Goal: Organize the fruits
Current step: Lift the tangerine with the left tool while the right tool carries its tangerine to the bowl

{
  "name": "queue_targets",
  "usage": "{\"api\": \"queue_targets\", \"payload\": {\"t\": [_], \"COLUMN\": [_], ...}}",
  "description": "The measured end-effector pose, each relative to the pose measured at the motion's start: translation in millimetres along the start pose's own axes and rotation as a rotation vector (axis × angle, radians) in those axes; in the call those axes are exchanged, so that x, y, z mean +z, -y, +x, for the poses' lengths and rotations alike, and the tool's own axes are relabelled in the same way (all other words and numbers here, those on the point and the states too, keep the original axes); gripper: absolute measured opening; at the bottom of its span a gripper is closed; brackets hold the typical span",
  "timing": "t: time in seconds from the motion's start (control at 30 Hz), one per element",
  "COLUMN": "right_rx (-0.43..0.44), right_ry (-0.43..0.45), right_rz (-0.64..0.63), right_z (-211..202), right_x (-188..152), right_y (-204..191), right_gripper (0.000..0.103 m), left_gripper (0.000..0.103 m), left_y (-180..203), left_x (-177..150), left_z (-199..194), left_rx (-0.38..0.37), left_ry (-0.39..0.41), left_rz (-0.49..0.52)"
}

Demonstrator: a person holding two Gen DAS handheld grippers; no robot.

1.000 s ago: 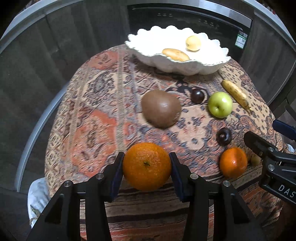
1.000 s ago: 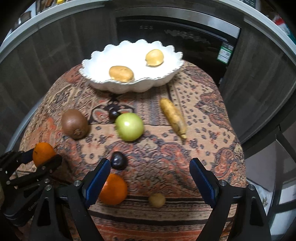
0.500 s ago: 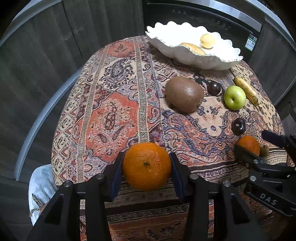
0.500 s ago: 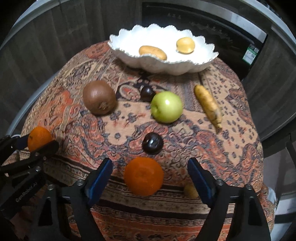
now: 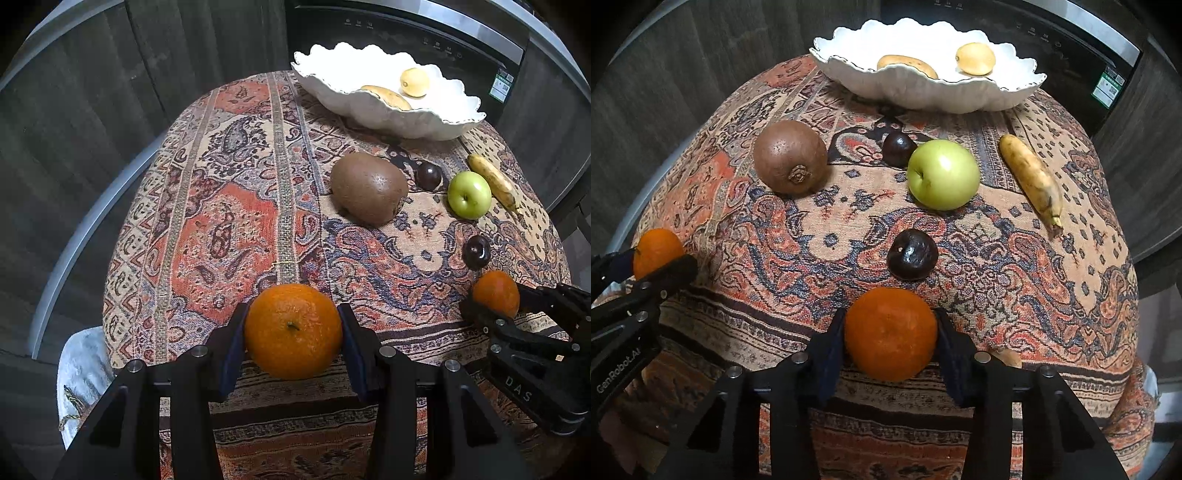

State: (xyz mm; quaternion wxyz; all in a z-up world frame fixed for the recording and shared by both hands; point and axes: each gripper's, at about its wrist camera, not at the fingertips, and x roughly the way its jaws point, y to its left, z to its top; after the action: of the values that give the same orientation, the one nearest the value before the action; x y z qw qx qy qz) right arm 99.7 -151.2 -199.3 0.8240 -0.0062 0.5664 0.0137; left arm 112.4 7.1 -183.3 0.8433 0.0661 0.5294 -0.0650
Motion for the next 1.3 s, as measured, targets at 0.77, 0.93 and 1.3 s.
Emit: {"api": "queue_targets", "payload": {"t": [0.77,0.93,1.3], "right_rx": [-0.008,-0.016,-0.034], "right_ry": [0.191,0.23,0.254], "right_rz": [0.08,0.085,0.1], "right_z": [-70.6,-81.3,-72.4], "right_x": [79.0,105.2,159.7], "right_y": [47.8,59.0,82.8], "right_gripper": [0.045,0.045,0.045], "left_gripper": [0.046,0.046,0.047], "left_y": [33.0,39.9,47.4], "left_x": [103.8,135.9,196.4], "left_z": [-38.0,-40.5,-18.7], "left_rx": [-0.048,-0.055,-0.039], "left_ry": [0.132,0.155,0.174], "left_rz": [0.036,0.047,0.064]}}
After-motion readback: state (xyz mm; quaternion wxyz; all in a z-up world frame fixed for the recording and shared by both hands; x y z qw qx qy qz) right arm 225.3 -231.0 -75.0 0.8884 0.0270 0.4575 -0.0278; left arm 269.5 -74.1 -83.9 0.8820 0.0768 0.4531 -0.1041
